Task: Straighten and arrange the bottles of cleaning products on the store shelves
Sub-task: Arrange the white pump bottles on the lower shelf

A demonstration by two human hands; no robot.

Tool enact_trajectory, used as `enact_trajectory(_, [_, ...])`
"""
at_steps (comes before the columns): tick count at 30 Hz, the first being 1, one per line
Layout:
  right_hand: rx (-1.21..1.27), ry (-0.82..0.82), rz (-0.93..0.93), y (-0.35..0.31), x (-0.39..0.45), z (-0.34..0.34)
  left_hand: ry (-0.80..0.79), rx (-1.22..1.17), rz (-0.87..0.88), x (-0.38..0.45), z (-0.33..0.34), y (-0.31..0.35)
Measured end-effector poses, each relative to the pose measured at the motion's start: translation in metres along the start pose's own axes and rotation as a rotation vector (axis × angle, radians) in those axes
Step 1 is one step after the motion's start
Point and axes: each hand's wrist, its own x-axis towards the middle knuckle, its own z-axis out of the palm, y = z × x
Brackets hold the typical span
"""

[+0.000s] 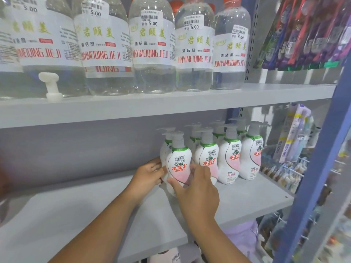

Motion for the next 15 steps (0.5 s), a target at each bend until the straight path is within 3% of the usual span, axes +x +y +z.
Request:
enact_trajectory(8, [0.064, -0.065, 0.053, 0.0, 0.0, -0.006, -0.022, 0.044, 0.012, -0.004, -0.003, 0.003])
enact_trajectory(12, [0.369, -0.044, 0.011, -0.021, -0.019, -0.023, 0.255, 0.081, 0.031, -0.033, -0.034, 0.022])
enact_trajectory(15, [0.636, -0.31, -0.078, -0.07, -0.036, -0.016, 0.513, 0.066, 0.083, -0.094, -0.081, 0.03])
